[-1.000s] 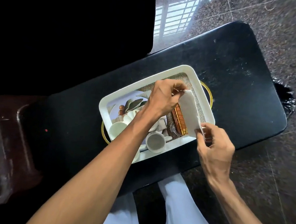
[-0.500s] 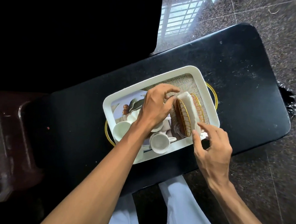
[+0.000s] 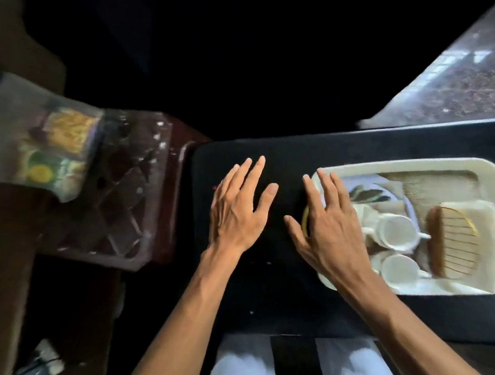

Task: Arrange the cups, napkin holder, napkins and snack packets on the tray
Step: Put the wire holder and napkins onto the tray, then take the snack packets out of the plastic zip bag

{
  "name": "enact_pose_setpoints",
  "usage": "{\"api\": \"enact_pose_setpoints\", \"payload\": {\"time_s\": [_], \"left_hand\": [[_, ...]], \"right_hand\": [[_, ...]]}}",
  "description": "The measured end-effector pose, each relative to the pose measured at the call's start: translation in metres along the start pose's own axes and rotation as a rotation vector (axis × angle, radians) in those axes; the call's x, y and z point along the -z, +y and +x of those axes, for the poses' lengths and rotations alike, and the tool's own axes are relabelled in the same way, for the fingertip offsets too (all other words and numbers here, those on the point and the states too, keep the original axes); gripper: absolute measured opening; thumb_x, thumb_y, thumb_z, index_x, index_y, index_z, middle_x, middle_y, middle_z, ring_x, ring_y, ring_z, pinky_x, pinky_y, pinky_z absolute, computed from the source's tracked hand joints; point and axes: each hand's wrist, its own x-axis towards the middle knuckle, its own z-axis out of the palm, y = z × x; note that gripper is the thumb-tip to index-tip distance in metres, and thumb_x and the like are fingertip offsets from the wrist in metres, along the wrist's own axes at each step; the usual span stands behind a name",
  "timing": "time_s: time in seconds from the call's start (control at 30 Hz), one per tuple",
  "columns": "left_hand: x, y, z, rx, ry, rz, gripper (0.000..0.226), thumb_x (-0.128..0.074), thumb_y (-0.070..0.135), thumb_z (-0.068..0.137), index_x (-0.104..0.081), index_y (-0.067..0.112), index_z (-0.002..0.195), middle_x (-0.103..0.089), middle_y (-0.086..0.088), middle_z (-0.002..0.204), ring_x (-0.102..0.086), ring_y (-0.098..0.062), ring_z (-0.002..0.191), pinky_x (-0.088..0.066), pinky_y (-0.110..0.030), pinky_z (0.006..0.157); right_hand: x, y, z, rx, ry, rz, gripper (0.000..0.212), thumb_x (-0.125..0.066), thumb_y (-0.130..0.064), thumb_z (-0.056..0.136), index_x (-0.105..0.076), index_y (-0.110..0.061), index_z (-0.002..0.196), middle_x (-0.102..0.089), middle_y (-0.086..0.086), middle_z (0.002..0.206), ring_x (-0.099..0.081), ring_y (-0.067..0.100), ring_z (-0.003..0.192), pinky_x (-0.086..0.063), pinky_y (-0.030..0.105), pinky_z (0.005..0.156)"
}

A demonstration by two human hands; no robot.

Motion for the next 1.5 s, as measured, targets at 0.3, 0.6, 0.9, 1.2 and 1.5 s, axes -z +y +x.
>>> {"api": "enact_pose_setpoints", "payload": {"time_s": [0.3, 0.6, 0.9, 1.2, 1.5], "left_hand": [[0.121, -0.177, -0.013, 0.109, 0.103, 0.367, 0.069, -0.016, 0.067, 0.097, -0.026, 0.036, 0.158, -0.020, -0.007, 0.169, -0.009, -0.029, 0.158, -0.006, -0.059, 0.126], [0.222, -0.315, 0.017, 0.332, 0.426, 0.461, 0.062, -0.028, 0.056, 0.102, -0.031, 0.027, 0.157, -0.026, -0.018, 0.166, -0.021, -0.038, 0.154, -0.019, -0.060, 0.121], [0.261, -0.386, 0.046, 0.885, 0.776, -0.309, 0.090, -0.053, 0.059, 0.094, -0.013, 0.014, 0.161, -0.024, -0.018, 0.166, -0.028, -0.031, 0.152, -0.021, -0.034, 0.122], [0.272, -0.299, 0.042, 0.452, 1.330, -0.930, 0.073, -0.066, -0.004, 0.092, -0.025, -0.004, 0.152, -0.073, 0.013, 0.094, -0.071, 0.005, 0.066, -0.061, -0.025, 0.069], [0.199, -0.195, -0.045, -0.251, 0.902, -0.326, 0.031, -0.067, 0.006, 0.096, -0.064, 0.009, 0.127, -0.068, 0.007, 0.112, -0.068, -0.002, 0.100, -0.055, -0.026, 0.087]], "right_hand": [[-0.071, -0.174, 0.061, 0.225, -0.170, -0.145, 0.087, -0.021, -0.074, 0.092, -0.006, -0.022, 0.160, 0.009, 0.009, 0.168, 0.015, 0.028, 0.154, -0.012, 0.058, 0.123], [-0.109, -0.290, 0.104, 0.343, -0.146, -0.193, 0.093, -0.017, -0.083, 0.088, -0.001, -0.026, 0.160, 0.011, 0.007, 0.168, 0.015, 0.028, 0.154, -0.010, 0.059, 0.123], [-0.121, -0.322, 0.110, 0.372, -0.143, -0.175, 0.090, -0.023, -0.078, 0.091, -0.007, -0.024, 0.160, 0.003, 0.009, 0.169, 0.011, 0.030, 0.155, -0.016, 0.061, 0.121], [-0.086, -0.318, 0.098, 0.164, -0.138, 0.227, 0.072, -0.051, -0.057, 0.096, -0.031, -0.018, 0.153, -0.033, 0.007, 0.158, -0.032, 0.024, 0.146, -0.041, 0.043, 0.112], [0.008, -0.332, 0.105, -0.251, -0.186, 1.304, 0.066, -0.062, -0.072, 0.078, -0.074, -0.012, 0.102, -0.077, 0.010, 0.096, -0.074, 0.016, 0.080, -0.061, 0.029, 0.064]]}}
